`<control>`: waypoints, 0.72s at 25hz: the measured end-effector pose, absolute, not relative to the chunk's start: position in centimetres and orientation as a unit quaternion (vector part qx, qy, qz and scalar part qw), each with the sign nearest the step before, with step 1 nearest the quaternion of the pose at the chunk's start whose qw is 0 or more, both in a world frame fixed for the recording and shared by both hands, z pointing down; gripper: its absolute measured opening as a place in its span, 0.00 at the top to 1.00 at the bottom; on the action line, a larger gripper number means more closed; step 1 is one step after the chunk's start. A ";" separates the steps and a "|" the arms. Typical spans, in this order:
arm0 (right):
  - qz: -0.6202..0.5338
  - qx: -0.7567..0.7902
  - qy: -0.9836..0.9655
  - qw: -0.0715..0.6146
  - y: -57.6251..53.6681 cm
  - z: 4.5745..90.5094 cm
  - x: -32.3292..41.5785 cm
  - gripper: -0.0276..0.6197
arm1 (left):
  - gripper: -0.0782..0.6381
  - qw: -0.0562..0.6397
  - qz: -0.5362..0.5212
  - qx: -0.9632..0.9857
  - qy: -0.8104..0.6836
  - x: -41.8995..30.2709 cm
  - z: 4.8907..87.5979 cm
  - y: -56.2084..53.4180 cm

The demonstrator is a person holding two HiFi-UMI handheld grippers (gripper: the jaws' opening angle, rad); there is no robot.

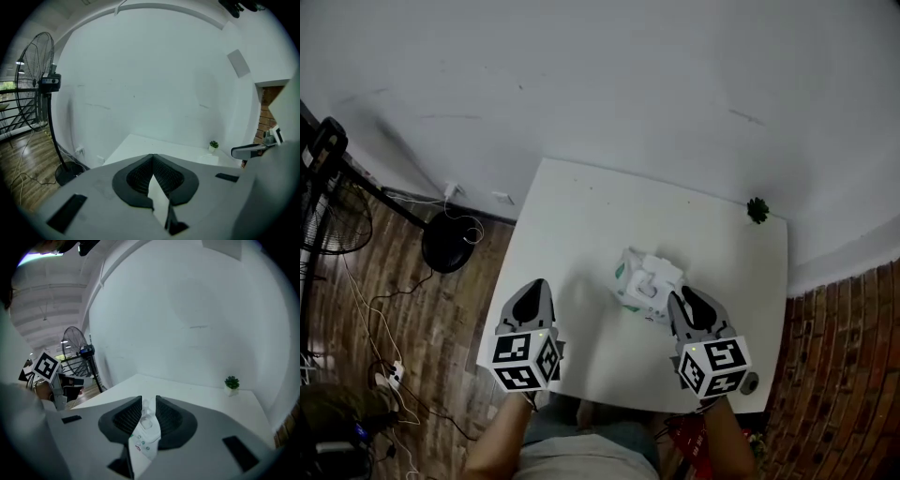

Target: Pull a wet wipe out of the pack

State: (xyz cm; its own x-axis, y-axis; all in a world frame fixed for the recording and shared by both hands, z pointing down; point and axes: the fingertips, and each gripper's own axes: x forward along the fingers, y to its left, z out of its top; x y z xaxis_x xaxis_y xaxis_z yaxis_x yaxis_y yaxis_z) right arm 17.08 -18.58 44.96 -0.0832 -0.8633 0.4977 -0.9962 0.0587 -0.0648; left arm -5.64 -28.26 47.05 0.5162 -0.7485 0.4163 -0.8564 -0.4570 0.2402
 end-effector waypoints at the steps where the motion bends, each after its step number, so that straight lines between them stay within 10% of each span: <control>1: 0.201 0.646 -0.715 0.179 -18.6 45.5 16.8 0.82 | 0.89 0.216 0.128 0.841 -0.480 -5.9 47.4 -28.1; 18: 0.191 0.497 -0.768 0.355 -19.5 51.8 15.2 0.82 | 0.89 0.243 0.140 0.809 -0.517 -9.3 51.4 -26.6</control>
State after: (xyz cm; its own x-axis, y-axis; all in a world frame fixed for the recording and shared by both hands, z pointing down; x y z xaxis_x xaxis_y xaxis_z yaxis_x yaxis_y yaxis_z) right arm 15.19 -19.49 51.77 -0.2530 -0.6276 0.7363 -0.8998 0.4323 0.0593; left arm -9.30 -26.64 51.38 0.4255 -0.7690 0.4771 -0.9046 -0.3466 0.2480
